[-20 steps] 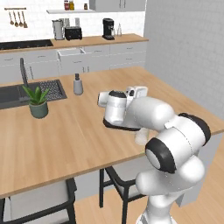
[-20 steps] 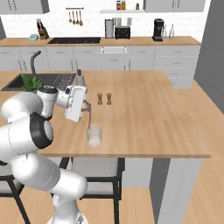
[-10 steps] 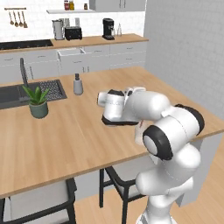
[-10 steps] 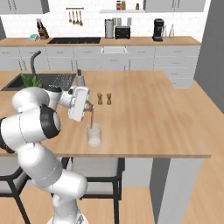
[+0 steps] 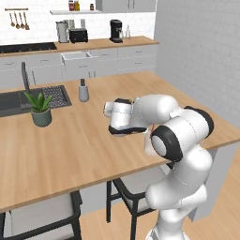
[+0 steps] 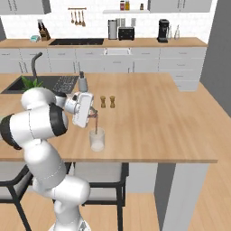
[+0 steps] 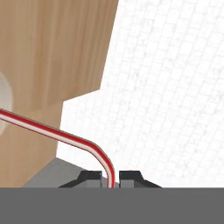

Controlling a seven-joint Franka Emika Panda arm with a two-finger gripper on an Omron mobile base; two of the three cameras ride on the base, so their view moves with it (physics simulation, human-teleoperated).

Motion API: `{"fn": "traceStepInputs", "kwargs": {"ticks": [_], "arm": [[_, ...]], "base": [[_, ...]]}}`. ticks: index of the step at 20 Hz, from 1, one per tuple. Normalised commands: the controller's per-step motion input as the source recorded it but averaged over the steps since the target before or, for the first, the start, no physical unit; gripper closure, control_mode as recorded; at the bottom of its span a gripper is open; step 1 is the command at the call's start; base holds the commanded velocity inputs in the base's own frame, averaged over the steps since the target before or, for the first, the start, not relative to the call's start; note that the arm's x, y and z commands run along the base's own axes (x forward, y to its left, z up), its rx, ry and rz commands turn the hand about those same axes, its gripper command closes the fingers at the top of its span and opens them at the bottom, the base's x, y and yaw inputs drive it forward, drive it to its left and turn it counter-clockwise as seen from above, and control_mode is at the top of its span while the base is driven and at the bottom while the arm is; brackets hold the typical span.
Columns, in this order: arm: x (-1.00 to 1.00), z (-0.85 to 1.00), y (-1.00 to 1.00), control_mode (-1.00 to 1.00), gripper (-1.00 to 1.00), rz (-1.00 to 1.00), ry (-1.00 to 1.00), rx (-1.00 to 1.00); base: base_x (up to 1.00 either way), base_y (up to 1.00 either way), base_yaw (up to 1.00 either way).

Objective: Take a straw from the drawer in front and place it inside the glass cup on the dining counter.

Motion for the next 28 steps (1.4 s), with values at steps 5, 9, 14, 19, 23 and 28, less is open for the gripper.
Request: {"fn": "traceStepInputs", "kwargs": {"ticks": [5,9,14,19,23,28], "arm": [[0.27,-0.17,-0.02,-1.00,1.00,-0.03,0.00,-0.05],[0.23,-0.20,0.00,-1.00,1.00,-0.02,0.00,-0.02],[0.14,-0.21,0.00,-1.00,1.00,-0.02,0.00,0.00],[-0.40,-0.16,0.00,-1.00,1.00,0.00,0.00,0.00],[-0.43,-0.23,0.00,-1.00,1.00,-0.01,0.00,0.00],[-0.24,-0.26,0.00,-1.00,1.00,-0.01,0.00,0.00]], "base": [[0.00,0.00,0.00],[0.00,0.00,0.00],[0.00,0.00,0.00],[0.00,0.00,0.00],[0.00,0.00,0.00],[0.00,0.00,0.00]]}}
